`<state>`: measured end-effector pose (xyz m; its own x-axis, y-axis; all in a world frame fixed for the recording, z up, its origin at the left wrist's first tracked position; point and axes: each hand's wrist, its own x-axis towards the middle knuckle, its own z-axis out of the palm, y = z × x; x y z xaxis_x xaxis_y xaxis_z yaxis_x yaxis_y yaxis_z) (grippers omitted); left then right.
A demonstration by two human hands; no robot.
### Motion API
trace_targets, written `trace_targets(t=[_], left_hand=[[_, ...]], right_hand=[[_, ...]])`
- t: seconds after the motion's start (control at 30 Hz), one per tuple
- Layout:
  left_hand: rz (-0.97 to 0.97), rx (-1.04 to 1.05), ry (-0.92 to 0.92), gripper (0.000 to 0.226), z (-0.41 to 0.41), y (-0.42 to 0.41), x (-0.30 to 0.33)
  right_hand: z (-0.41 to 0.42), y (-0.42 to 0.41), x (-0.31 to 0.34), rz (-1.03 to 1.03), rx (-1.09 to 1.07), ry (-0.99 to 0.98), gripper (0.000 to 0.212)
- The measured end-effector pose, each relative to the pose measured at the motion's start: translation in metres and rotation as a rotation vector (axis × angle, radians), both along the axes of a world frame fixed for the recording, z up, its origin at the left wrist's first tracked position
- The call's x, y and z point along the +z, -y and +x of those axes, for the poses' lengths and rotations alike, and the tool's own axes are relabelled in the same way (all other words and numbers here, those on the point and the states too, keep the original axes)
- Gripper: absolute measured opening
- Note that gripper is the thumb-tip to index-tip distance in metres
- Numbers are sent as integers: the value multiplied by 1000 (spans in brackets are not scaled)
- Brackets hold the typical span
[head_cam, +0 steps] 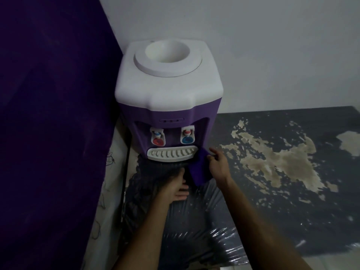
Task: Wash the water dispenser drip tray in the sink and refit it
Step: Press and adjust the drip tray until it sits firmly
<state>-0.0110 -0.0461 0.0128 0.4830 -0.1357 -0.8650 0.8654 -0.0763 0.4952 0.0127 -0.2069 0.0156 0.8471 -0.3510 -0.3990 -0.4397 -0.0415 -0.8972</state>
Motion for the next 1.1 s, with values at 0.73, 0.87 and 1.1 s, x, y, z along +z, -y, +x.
trace_targets(t=[0.73,0.87,1.1], left_hand=[[221,-171,640,49,17,81,3],[275,-206,697,47,19,115,13],[285,-199,774,36,32,180,10]], right_hand=[[-13,85,25,-202,173,38,12],[-10,120,25,-190,219,44,14],[5,194,20,-130,278,65,30]])
